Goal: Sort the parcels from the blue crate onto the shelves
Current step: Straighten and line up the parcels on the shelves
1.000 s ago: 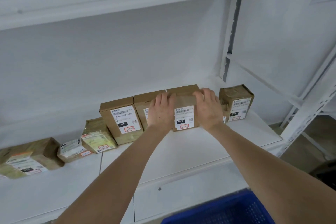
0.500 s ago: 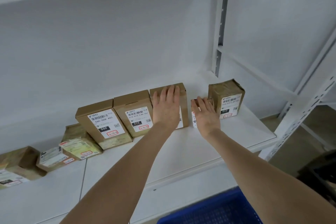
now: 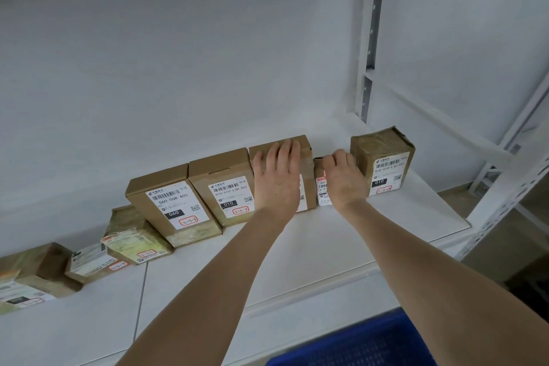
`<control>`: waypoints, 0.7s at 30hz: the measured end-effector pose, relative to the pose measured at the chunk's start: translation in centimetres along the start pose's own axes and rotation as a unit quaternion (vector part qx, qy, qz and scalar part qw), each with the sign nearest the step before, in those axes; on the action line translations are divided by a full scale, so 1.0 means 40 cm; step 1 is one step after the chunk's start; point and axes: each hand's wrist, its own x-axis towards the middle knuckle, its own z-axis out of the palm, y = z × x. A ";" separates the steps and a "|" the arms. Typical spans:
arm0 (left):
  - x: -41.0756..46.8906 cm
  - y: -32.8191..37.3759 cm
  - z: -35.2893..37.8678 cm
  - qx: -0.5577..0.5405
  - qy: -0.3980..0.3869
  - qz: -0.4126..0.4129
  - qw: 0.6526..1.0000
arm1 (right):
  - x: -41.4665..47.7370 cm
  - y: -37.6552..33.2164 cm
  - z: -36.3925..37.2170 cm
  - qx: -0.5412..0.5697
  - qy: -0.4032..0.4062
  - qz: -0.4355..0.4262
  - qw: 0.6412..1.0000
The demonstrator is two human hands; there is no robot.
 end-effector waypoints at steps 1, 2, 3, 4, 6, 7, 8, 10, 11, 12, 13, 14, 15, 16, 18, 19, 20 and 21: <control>0.001 0.000 0.001 0.002 -0.001 0.001 1.000 | 0.000 -0.005 -0.002 -0.006 0.016 -0.004 1.000; 0.000 0.000 0.000 0.001 -0.008 0.002 1.000 | -0.001 -0.007 0.002 -0.008 0.038 -0.010 0.999; 0.000 0.000 -0.001 0.000 -0.015 0.002 1.000 | -0.006 -0.007 0.009 -0.012 0.055 -0.020 0.998; 0.001 -0.001 -0.002 0.000 -0.018 0.002 1.000 | -0.013 -0.004 0.017 -0.007 0.071 -0.024 0.997; 0.002 -0.003 -0.008 -0.001 -0.023 0.002 1.000 | -0.038 0.008 0.028 0.006 0.070 -0.034 0.997; 0.003 -0.004 -0.009 -0.004 -0.025 0.001 1.000 | -0.052 0.016 0.038 0.008 0.057 -0.042 0.997; 0.003 -0.005 -0.012 -0.008 -0.025 0.001 1.000 | -0.062 0.022 0.041 0.010 0.036 -0.047 0.998; 0.001 -0.003 -0.018 -0.014 -0.027 -0.001 1.000 | -0.070 0.032 0.046 0.007 0.000 -0.045 0.999; 0.001 -0.001 -0.021 -0.016 -0.031 -0.001 0.999 | -0.068 0.033 0.045 0.010 -0.008 -0.046 0.999; 0.001 0.000 -0.023 -0.016 -0.037 -0.001 0.999 | -0.063 0.032 0.045 0.009 -0.022 -0.054 0.998; 0.002 0.001 -0.024 -0.014 -0.043 -0.001 0.999 | -0.057 0.031 0.043 0.014 -0.048 -0.055 0.997; 0.003 0.002 -0.025 -0.009 -0.047 -0.001 0.999 | -0.050 0.031 0.040 0.021 -0.065 -0.051 0.996; 0.003 0.002 -0.025 -0.005 -0.049 0.000 0.999 | -0.045 0.030 0.036 0.025 -0.075 -0.044 0.996; 0.003 0.002 -0.028 -0.004 -0.049 0.000 0.999 | -0.041 0.030 0.032 0.028 -0.079 -0.039 0.996; 0.002 0.003 -0.032 -0.012 -0.045 -0.002 0.999 | -0.040 0.036 0.031 0.021 -0.077 -0.048 0.996; 0.004 0.003 -0.035 -0.014 -0.046 -0.002 0.999 | -0.042 0.040 0.028 0.015 -0.074 -0.053 0.996; 0.006 0.002 -0.038 -0.016 -0.049 -0.002 0.999 | -0.044 0.045 0.030 0.004 -0.073 -0.059 0.996; 0.008 0.002 -0.041 -0.016 -0.051 -0.002 0.999 | -0.047 0.049 0.029 0.001 -0.067 -0.064 0.996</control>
